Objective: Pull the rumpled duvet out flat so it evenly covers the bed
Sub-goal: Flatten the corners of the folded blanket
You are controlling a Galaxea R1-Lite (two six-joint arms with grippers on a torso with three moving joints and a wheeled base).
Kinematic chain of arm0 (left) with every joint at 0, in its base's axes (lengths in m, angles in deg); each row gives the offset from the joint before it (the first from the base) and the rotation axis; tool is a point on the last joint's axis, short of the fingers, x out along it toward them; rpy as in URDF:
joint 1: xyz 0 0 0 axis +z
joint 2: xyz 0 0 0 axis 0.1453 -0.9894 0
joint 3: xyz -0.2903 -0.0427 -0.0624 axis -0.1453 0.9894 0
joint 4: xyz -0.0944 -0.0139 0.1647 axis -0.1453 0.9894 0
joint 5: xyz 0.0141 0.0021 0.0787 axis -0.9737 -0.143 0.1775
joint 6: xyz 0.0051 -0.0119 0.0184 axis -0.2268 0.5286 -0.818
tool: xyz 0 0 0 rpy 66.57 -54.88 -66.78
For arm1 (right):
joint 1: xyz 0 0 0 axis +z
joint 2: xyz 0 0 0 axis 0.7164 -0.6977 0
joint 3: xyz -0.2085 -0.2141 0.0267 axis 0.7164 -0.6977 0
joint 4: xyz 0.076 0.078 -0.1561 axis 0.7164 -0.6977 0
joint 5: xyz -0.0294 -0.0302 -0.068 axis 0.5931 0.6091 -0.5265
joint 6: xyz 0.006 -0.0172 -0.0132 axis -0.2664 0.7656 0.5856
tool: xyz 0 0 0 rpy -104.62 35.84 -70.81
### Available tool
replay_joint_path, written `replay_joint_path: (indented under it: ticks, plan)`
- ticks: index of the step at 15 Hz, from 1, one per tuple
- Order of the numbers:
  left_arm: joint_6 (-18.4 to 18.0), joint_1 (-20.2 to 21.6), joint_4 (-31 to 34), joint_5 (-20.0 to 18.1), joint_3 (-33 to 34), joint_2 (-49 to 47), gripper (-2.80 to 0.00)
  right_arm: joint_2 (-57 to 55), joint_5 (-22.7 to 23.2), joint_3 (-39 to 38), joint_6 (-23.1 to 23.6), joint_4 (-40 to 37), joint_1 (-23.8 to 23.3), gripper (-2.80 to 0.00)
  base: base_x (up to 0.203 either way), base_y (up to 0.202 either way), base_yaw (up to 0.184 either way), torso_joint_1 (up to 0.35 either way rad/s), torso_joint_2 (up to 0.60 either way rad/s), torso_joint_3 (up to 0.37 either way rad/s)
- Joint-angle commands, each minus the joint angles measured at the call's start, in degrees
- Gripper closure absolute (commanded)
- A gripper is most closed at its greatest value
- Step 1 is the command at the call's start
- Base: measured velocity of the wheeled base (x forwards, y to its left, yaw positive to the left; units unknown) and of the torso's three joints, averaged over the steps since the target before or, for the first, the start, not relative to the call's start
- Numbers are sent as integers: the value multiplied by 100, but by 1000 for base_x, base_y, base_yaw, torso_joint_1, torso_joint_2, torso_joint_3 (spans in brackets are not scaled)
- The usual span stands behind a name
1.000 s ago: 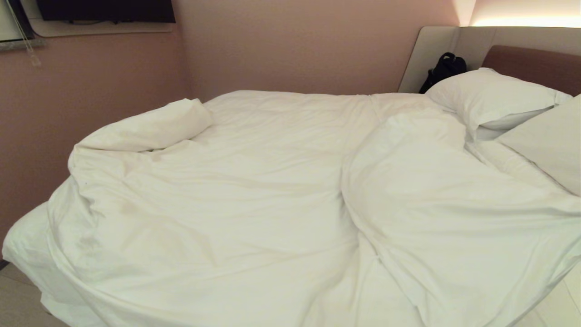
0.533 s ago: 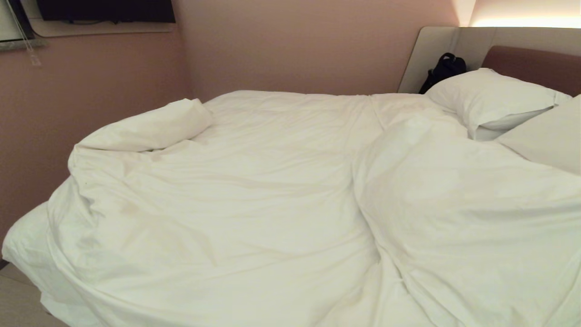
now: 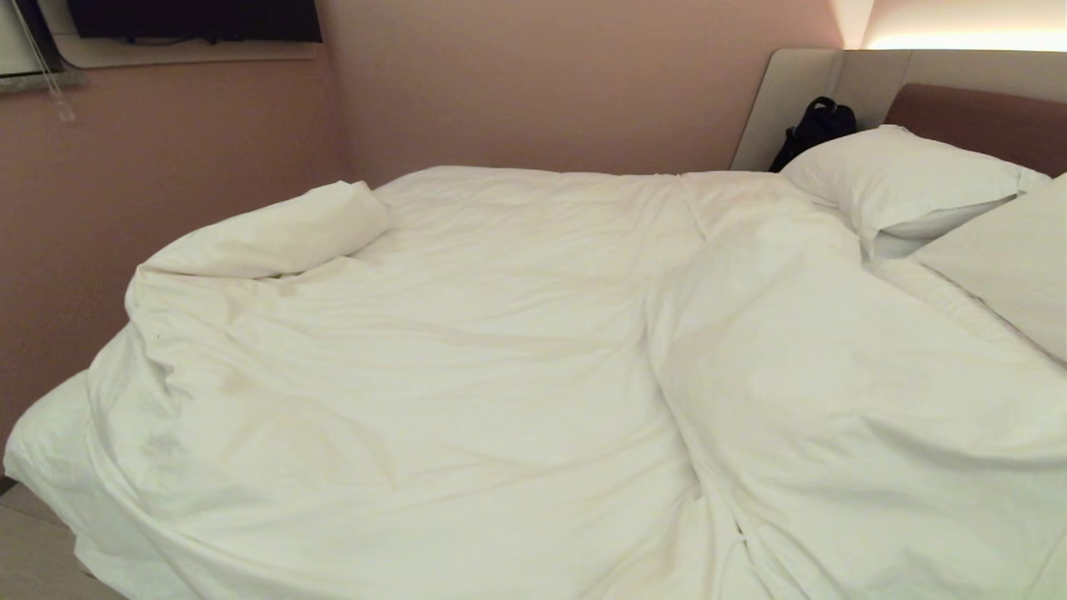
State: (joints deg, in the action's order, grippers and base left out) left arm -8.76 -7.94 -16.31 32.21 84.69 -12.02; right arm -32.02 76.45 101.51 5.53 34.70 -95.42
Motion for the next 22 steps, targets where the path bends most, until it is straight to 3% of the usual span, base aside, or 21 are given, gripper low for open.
replay_joint_path:
  ticks: [1, 5, 7, 15, 19, 22]
  plan:
    - [-4, 2, 7, -1, 2, 2, 0, 333, -1313, -8, 4, -530, 1, 0, 0, 0, 0, 0, 0, 0]
    - [4, 2, 2, -1, -1, 2, 0, 1103, -1988, -16, 22, -1117, 1, 0, 0, 0, 0, 0, 0, 0]
    - [-4, 2, 7, -1, -6, 2, 0, 1382, -2611, -21, 83, -1356, 2, 0, 0, 0, 0, 0, 0, 0]
    - [-2, 2, -2, -3, 2, 2, 0, 2175, -4056, -112, 129, -1548, 1, 0, 0, 0, 0, 0, 0, 0]
    - [5, 2, 7, -1, 2, 2, 0, 2854, -4578, -101, 332, -1714, 2, 0, 0, 0, 0, 0, 0, 0]
    - [-4, 2, 5, -1, -6, 2, 0, 3378, -4711, -94, 508, -2014, 1, 0, 0, 0, 0, 0, 0, 0]
